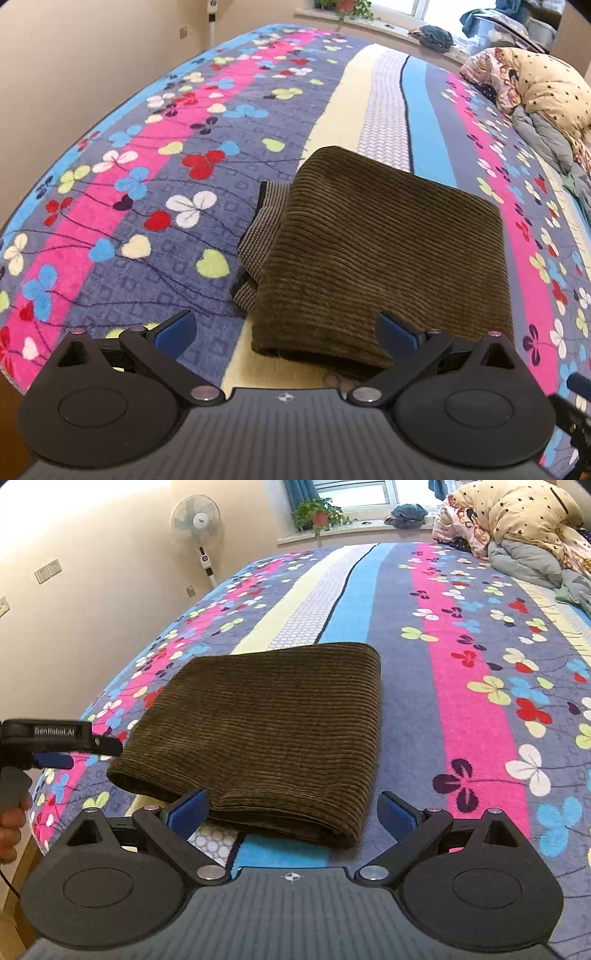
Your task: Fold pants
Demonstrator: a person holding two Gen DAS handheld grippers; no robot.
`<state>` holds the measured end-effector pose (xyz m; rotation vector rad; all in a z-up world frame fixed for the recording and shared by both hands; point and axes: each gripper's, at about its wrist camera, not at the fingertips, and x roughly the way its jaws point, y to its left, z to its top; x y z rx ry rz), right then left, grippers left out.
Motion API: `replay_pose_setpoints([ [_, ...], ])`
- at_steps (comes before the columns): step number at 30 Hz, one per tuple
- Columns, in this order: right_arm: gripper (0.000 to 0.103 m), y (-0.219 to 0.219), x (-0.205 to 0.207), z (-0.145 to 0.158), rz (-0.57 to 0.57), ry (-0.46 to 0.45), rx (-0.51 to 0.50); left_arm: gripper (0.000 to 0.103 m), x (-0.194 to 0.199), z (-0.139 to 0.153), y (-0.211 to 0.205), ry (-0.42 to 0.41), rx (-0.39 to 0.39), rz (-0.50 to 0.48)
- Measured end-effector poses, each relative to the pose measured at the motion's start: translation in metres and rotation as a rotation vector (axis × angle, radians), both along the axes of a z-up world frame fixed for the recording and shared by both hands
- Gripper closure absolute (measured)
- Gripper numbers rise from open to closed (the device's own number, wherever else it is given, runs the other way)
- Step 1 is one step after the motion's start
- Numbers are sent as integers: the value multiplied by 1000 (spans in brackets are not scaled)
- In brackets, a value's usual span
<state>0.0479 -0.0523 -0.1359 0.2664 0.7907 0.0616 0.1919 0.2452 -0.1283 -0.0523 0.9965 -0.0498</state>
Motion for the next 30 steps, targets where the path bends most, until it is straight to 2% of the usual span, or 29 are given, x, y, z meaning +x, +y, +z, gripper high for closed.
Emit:
replay_pose_setpoints([
  [5,5,-8,13,-13,-36,42,4,0,32,-13,16,25,-80,63],
  [8,5,-23,22,-24,-83,70,47,0,54,-23,19,41,-130,62],
  [15,4,-69,66,-71,-195,199,259,0,100,-63,30,97,-182,26],
  [17,4,-78,78,-87,-222,234,329,0,109,-75,40,135,-256,24],
  [20,2,-86,99,-108,-250,268,428,0,120,-96,58,207,-419,38],
  [22,0,-84,113,-115,-251,271,438,0,124,-110,66,244,-496,70],
  [26,0,-67,135,-115,-184,246,385,0,126,-110,61,219,-485,41],
  [28,0,-58,140,-112,-116,217,376,0,126,-106,55,216,-515,13],
  [30,0,-51,145,-111,-65,211,405,0,129,-104,48,205,-471,-20],
])
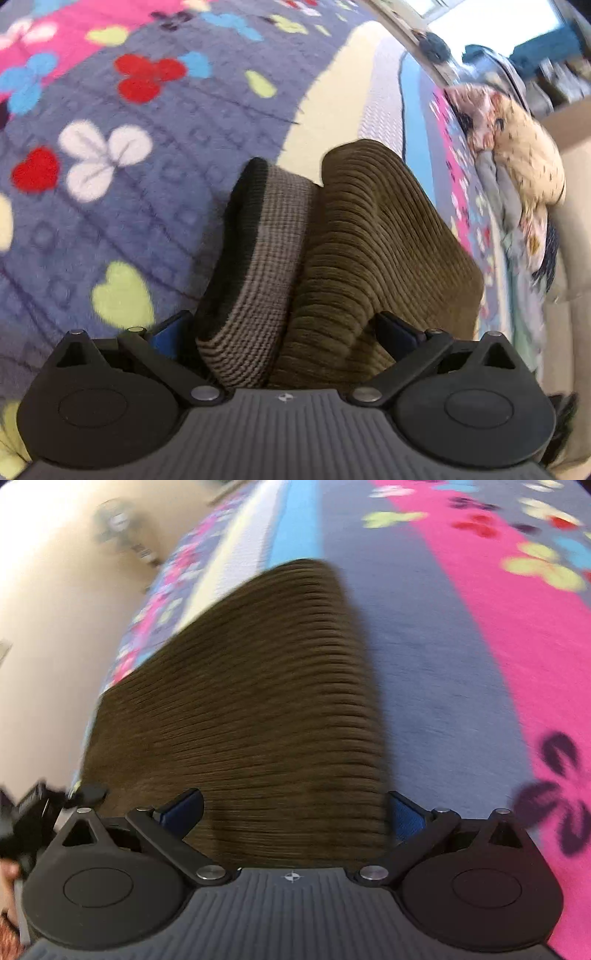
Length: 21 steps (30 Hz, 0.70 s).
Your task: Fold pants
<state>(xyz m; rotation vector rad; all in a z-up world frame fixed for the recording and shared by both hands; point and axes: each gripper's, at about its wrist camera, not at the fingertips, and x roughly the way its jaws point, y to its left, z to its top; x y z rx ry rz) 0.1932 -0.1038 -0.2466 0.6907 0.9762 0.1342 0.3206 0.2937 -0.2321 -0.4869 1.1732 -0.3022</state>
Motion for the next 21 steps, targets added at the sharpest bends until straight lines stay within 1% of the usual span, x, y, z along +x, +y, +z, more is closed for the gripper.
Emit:
replay_pose_setpoints([
  [2,0,1,3,-3,-7,8,3,0,1,-6,-2,-4,6,-27],
  [4,0,0,3,-7,-3,-1,20,0,3,-9,0,-3,-13,-35],
  [7,0,-2,1,-8,11,-18,33,0,5,-11,0,6,-12,-42],
  [10,0,-3,2,-7,28,-22,22,0,9,-13,1,3,-3,-44],
  [21,0,2,1,-3,23,-23,-12,0,3,-14,2,-16,-10,-46],
])
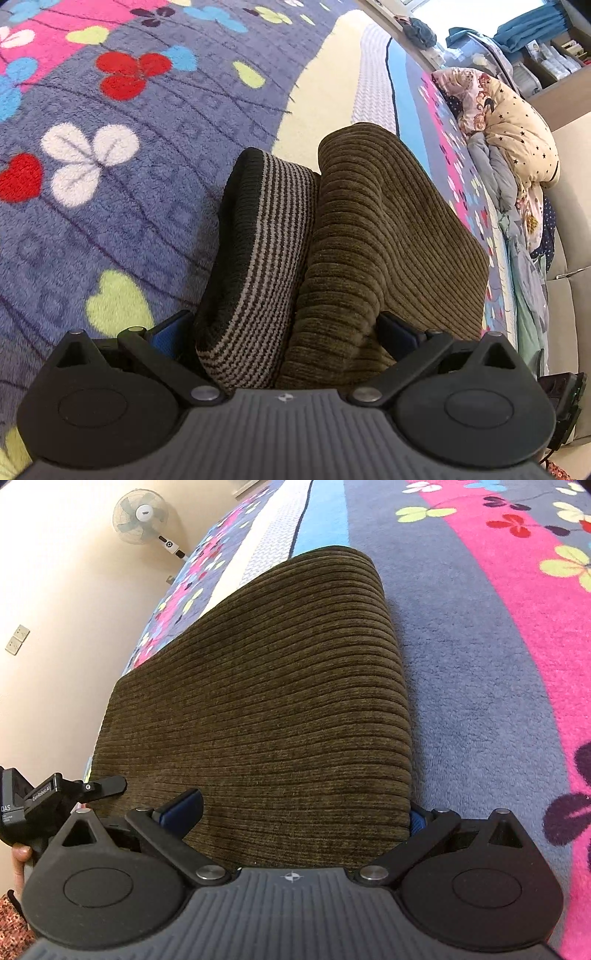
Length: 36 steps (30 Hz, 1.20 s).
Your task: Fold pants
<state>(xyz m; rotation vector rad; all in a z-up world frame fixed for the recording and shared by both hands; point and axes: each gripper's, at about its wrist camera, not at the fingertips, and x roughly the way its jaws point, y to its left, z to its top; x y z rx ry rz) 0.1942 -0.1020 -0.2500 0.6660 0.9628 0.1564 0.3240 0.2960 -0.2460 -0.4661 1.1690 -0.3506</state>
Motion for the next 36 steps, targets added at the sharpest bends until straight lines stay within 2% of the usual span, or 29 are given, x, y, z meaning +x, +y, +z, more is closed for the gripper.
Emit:
replay_pose_setpoints([
  [7,2,6,0,0,-14,-2,-20,0,-2,2,-1,0,14,-6],
  [9,24,8,-5,5,-67,8,-76,3,-3,5,-6,-7,46,-11],
  [10,41,7,-8,7,-67,-4,-67,5,-4,7,-8,-10,64,-12],
  [11,52,3,-10,8,-79,-10,-43,8,-5,10,-10,-10,74,-12],
  [14,65,-3,-12,10,-81,-18,-6,15,-5,16,-12,-14,92,-20],
  [17,71,1,-15,19,-77,-55,-28,19,-9,25,-19,-33,137,-26],
  [22,77,-15,-31,44,-68,-166,67,20,-19,34,-33,-31,176,-4],
  [25,77,-32,-40,56,-69,-186,90,22,-30,37,-51,-11,164,-22],
  [30,77,-95,-66,64,-126,-163,94,22,-54,33,-114,20,141,-89],
  [36,77,-188,-122,68,-202,-124,42,22,-74,23,-215,30,90,-217],
])
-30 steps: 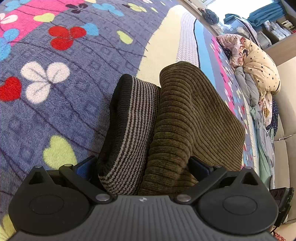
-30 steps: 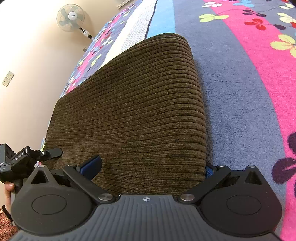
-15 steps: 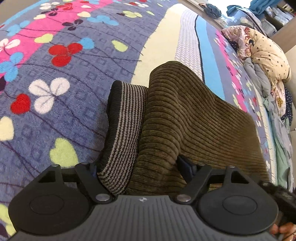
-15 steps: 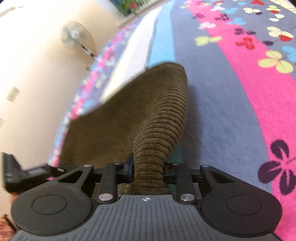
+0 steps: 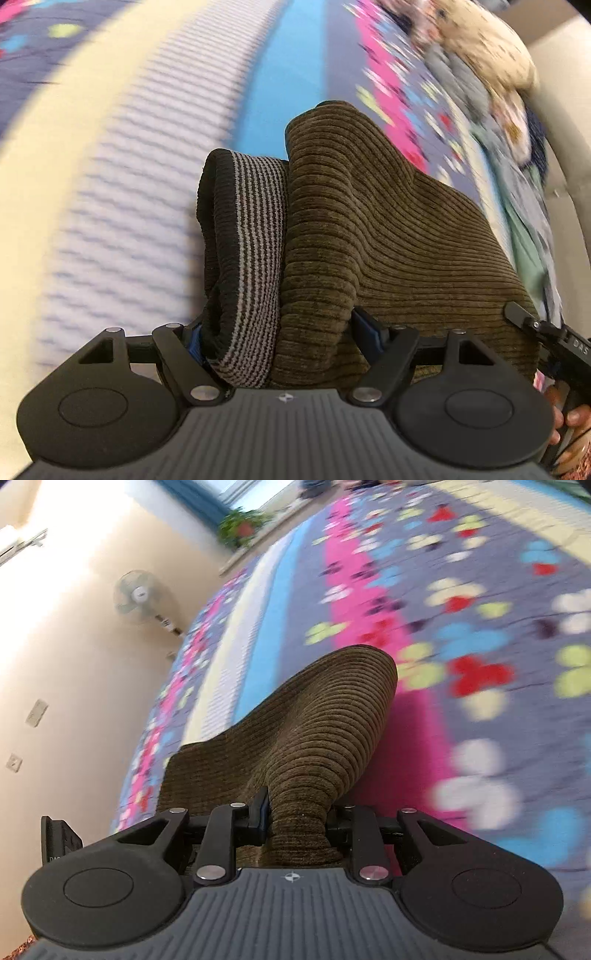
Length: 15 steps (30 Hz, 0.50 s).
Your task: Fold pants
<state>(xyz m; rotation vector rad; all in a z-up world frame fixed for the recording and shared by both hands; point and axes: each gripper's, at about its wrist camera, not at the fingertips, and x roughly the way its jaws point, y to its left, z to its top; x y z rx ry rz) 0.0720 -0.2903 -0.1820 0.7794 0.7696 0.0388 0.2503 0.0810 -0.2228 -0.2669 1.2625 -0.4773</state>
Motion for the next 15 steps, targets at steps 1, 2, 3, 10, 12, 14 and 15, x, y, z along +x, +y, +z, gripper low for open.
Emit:
replay_pose_setpoints([
  [1,77,-14,-10,-1,-10,9,-11,22,-4,-4,-14,1,1,-14],
  [2,77,-24,-17,-3,-17,21,-17,18,-7,-7,-24,-3,9,-18],
  [3,76,-34,-24,-11,-22,45,-14,16,-10,-9,-32,-14,24,-16],
  [10,25,-44,-39,-49,-100,208,-47,12,-31,22,-24,-87,138,46],
  [12,20,-44,-45,-45,-116,186,-54,8,-42,45,-25,-175,203,45],
  [14,18,-44,-53,-42,-124,172,-63,8,-47,65,-30,-238,188,32],
  [15,18,-43,-56,-42,-130,166,-69,8,-49,73,-35,-255,162,22],
])
